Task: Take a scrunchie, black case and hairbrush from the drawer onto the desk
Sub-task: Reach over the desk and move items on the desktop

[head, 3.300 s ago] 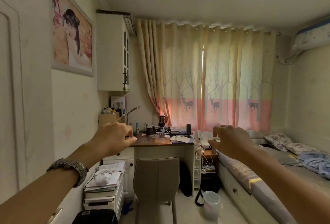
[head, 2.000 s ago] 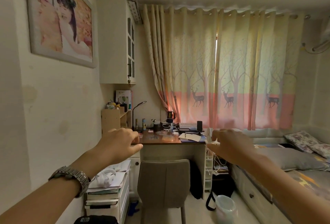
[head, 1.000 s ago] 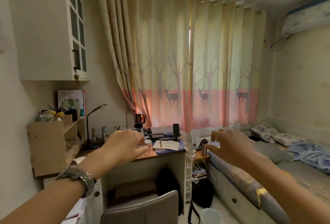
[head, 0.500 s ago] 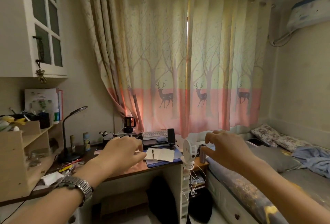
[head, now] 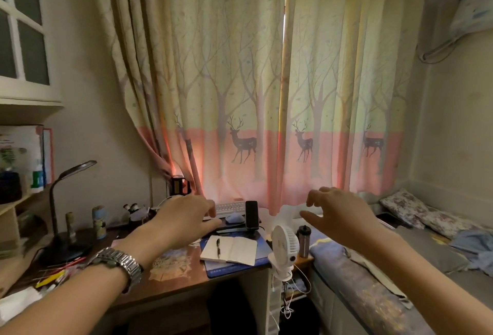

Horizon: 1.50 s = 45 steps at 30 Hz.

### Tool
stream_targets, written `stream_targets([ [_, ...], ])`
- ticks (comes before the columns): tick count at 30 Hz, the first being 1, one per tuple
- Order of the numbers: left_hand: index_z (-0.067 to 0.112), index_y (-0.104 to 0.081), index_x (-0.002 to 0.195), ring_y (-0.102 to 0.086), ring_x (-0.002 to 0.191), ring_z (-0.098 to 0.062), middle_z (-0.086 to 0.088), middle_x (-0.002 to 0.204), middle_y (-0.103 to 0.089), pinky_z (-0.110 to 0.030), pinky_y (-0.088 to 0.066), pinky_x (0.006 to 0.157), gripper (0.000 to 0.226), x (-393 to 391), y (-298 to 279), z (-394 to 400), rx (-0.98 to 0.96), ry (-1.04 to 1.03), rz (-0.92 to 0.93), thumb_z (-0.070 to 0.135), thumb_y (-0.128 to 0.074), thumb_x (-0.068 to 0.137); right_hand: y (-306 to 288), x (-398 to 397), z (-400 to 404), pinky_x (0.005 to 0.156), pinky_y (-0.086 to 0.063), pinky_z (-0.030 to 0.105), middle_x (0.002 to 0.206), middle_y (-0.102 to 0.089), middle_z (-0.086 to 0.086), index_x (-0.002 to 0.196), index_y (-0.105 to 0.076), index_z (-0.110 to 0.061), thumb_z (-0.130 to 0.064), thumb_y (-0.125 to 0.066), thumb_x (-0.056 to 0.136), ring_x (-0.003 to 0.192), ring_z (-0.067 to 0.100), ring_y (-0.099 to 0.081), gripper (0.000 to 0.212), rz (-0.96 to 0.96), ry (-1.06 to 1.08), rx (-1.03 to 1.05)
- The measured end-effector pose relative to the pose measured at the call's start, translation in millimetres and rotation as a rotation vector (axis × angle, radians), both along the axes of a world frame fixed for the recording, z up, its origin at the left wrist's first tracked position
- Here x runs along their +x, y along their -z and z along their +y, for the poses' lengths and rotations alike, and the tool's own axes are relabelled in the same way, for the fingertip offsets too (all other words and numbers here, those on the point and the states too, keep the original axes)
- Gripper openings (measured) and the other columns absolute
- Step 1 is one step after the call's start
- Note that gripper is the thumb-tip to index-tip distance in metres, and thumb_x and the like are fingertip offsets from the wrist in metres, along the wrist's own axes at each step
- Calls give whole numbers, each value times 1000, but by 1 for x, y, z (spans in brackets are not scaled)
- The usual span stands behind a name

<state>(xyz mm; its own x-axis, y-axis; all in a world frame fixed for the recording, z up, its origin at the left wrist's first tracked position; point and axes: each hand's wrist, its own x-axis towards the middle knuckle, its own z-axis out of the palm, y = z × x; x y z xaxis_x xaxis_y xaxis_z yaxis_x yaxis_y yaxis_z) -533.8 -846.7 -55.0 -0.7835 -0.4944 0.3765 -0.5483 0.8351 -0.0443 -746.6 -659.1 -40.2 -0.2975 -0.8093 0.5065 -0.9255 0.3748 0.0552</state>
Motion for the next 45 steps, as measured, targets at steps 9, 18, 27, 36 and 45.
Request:
stream_targets([
  [9, 22, -57, 105, -57, 85, -15, 5, 95, -58, -30, -45, 74, 40, -89, 22, -51, -34, -79, -81, 55, -41, 90, 22, -103, -73, 73, -40, 25, 113, -63, -4, 116, -57, -24, -52, -45, 90, 97, 14, -58, 40, -5, -78, 11],
  [18, 25, -62, 106, -60, 90, -12, 6, 102, -66, -31, -48, 82, 40, -179, 40, -98, -14, -286, -41, 55, -43, 89, 34, -226, -162, 79, -49, 26, 109, -65, -7, 111, -58, -28, -57, -46, 88, 91, 13, -60, 39, -6, -273, 55],
  [27, 27, -60, 104, -56, 91, -11, 7, 104, -64, -28, -38, 77, 33, -200, 47, -133, 8, -459, -84, 53, -45, 89, 42, -256, -250, 75, -45, 26, 105, -64, -4, 113, -59, -25, -53, -45, 90, 86, 13, -56, 38, -25, -478, 94],
  [36, 26, -60, 108, -59, 96, -12, 6, 109, -64, -28, -42, 79, 38, -197, 54, -226, -1, -526, -48, 55, -42, 90, 59, -246, -377, 79, -45, 30, 109, -64, -4, 113, -59, -25, -53, -44, 90, 94, 16, -59, 39, -27, -576, 122],
  [45, 29, -61, 100, -59, 91, -12, 9, 102, -65, -29, -44, 76, 35, -191, 51, -334, 58, -575, -58, 56, -42, 89, 55, -247, -489, 75, -53, 32, 101, -66, -5, 108, -61, -25, -53, -47, 89, 83, 14, -63, 37, -114, -606, 51],
])
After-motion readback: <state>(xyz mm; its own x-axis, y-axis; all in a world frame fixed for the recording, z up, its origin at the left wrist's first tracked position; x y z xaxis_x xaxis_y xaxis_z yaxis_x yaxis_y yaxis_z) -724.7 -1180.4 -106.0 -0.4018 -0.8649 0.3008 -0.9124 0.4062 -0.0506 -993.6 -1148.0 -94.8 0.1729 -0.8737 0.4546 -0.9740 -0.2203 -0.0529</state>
